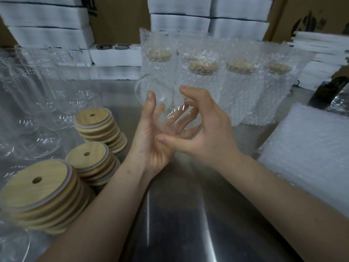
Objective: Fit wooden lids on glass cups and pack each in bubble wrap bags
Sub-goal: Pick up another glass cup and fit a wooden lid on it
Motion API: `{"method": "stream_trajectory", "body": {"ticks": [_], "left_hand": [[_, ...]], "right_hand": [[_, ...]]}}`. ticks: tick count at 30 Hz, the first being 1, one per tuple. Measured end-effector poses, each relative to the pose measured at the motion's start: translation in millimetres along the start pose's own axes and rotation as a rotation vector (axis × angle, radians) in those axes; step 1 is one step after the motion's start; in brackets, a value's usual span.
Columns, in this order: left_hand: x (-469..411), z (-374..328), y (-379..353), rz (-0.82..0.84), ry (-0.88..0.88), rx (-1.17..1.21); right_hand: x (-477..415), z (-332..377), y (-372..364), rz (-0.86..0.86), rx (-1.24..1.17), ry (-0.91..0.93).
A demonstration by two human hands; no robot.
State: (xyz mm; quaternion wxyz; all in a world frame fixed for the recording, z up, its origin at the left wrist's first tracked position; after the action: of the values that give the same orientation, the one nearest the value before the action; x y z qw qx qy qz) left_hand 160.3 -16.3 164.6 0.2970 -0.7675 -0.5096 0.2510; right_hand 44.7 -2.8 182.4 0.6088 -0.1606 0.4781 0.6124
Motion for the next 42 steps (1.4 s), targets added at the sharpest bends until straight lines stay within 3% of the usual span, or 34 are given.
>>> {"method": "stream_trajectory", "body": {"ticks": [4,11,15,20,25,28,31,37,42], "left_hand": [[1,0,2,0.039,-0.009,0.044],[0,-2,5,0.031,-0.082,-0.053],[2,-7,5,0.012,-0.102,-0.113],[6,-7,9,-0.083,-0.111,-0.108],[7,-7,9,-0.082,-0.091,-0.064],[6,-6,6,-0.083,-0.069,0.034],[5,-4,1,-0.104,-0.053,0.089],[5,-3,-3,-0.141,-0.043,0.044],[6,-1,-7,-0.124,-0.039,-0.008]], "right_hand": [[0,2,-3,-0.057,-0.154,-0.07],[-9,4,-3,-0.12,-0.645,-0.212],[-16,0,8,0.018,-0.795,-0.252],[-19,-14,19,0.246,-0.778,-0.254],[-19,-27,22,0.354,-0.765,-0.252],[-17,-30,23,0.355,-0.726,-0.229],[-13,-27,16,0.341,-0.536,-0.158],[-9,-21,11,0.197,-0.303,0.034],[-4,-19,4,0.117,-0.25,0.025]]}}
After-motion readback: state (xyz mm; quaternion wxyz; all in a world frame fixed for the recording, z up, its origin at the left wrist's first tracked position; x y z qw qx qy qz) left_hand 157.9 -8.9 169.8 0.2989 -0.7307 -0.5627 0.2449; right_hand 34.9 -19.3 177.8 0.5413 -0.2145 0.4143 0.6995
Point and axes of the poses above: each hand's wrist, its own x-axis away from the middle knuckle, its own y-axis out of the back of the hand, z = x × y, the point moved 1 cm from there along -x, towards the middle knuckle, and after that the axes turned 13 degrees about -x, right-handed, at the moved point
